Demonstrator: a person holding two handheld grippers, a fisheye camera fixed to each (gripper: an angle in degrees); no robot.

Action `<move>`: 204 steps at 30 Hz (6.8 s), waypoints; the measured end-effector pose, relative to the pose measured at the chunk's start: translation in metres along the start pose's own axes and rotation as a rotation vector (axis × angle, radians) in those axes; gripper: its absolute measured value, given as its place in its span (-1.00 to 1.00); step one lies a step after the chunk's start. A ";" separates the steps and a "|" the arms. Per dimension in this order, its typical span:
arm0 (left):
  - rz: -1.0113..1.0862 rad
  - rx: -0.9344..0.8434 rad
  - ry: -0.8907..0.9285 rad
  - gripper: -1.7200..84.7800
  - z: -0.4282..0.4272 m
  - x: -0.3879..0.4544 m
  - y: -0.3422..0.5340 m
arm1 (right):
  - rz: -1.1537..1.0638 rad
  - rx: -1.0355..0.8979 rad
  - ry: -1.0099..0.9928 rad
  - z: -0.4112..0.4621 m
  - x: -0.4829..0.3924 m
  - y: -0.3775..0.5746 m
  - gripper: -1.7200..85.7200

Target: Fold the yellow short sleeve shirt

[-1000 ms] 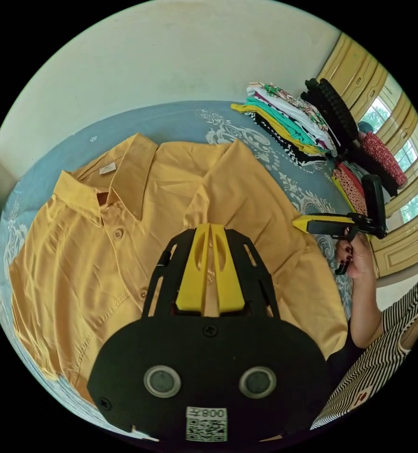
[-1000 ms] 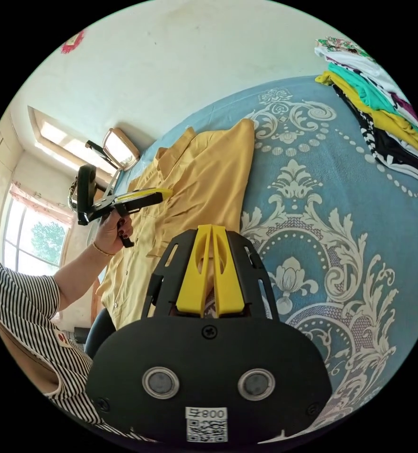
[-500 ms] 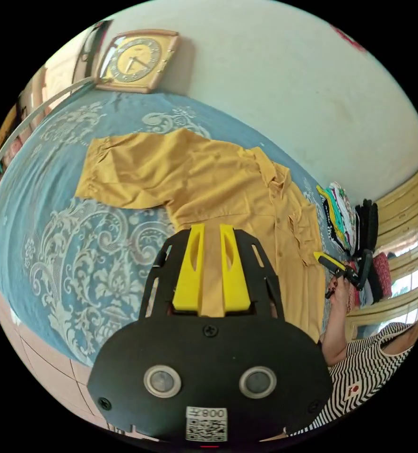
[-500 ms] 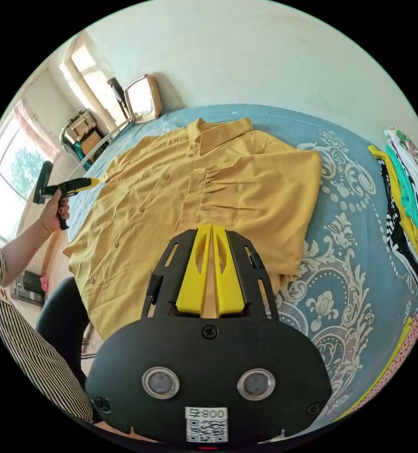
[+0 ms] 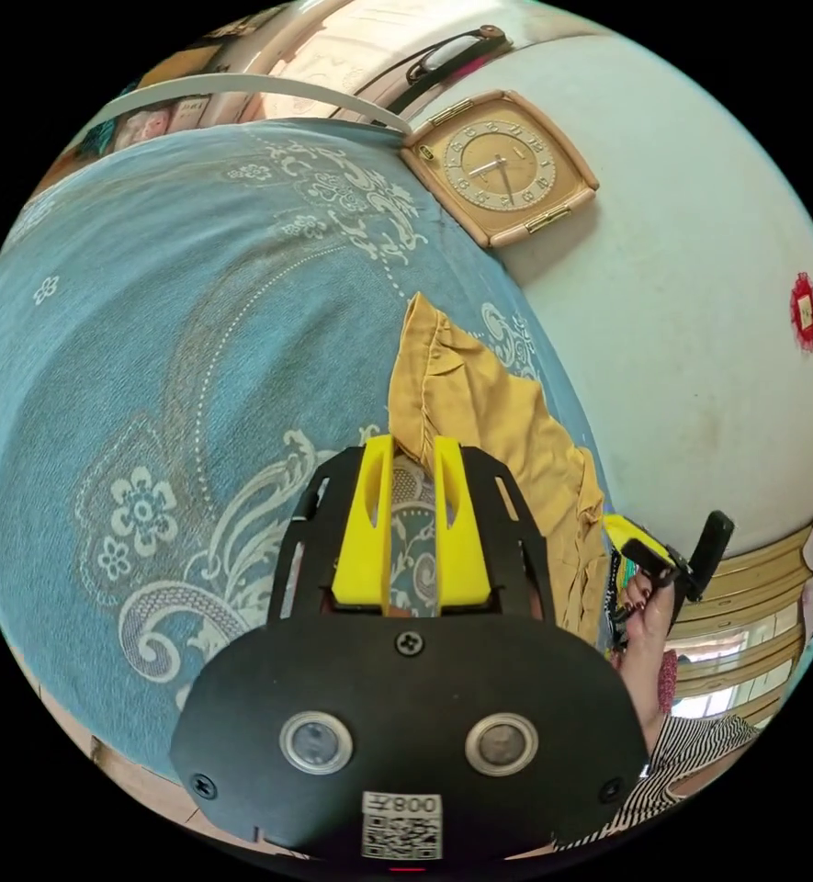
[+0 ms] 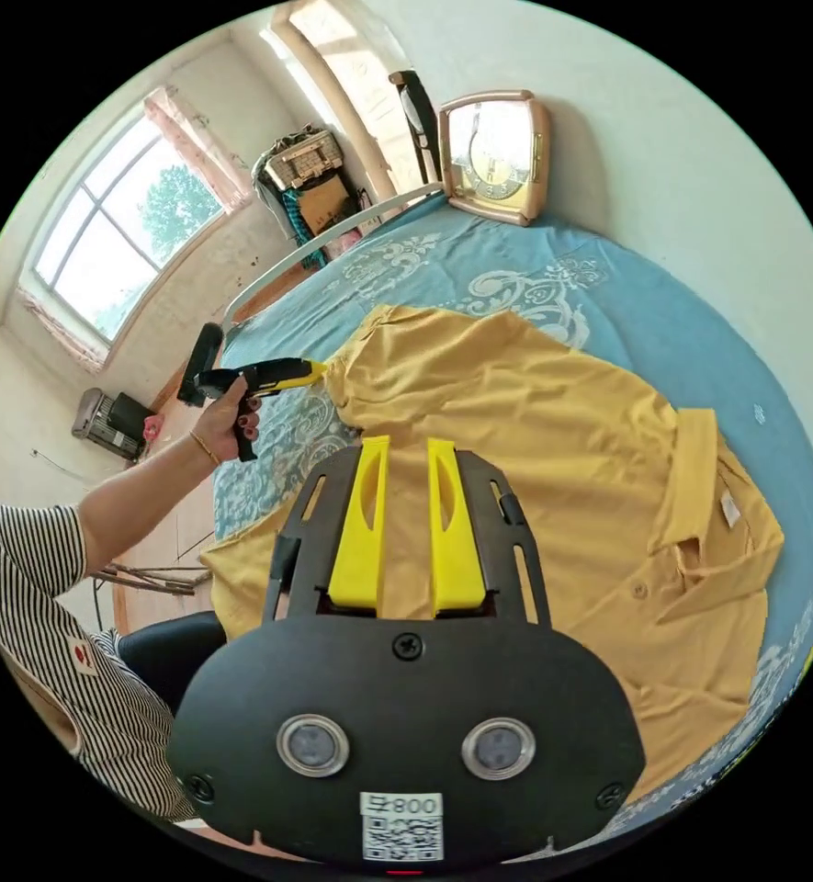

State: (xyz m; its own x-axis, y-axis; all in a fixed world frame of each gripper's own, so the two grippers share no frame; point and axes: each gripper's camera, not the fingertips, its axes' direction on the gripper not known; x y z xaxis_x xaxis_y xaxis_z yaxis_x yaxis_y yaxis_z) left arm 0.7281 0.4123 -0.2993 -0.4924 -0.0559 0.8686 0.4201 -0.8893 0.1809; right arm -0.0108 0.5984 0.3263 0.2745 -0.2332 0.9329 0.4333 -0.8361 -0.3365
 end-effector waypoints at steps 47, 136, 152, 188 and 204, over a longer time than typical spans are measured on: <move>0.468 0.114 0.279 -0.95 0.021 0.021 0.054 | 0.081 0.051 -0.189 0.163 0.063 -0.266 -0.92; 0.801 -0.217 -0.128 -0.95 0.013 0.367 -0.048 | 0.162 0.032 0.025 -0.029 0.161 0.114 -0.96; 0.933 -0.393 -0.135 -0.95 0.039 0.416 -0.042 | 0.504 -0.013 0.330 -0.211 0.230 0.329 -0.96; 0.415 -0.451 0.130 -0.92 -0.297 0.217 0.061 | 0.875 0.153 -0.005 -0.578 0.097 0.627 -0.96; 0.705 -0.443 -0.230 -0.95 -0.373 0.300 0.164 | 0.821 -0.038 0.143 -0.618 -0.026 0.618 -0.96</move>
State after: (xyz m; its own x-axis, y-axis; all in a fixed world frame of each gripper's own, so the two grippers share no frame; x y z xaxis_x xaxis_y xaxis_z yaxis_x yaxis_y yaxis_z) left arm 0.3654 0.0802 -0.1812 -0.0418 -0.6104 0.7910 0.2098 -0.7794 -0.5904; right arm -0.2812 -0.2188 0.1733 0.3775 -0.8345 0.4014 0.1133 -0.3886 -0.9144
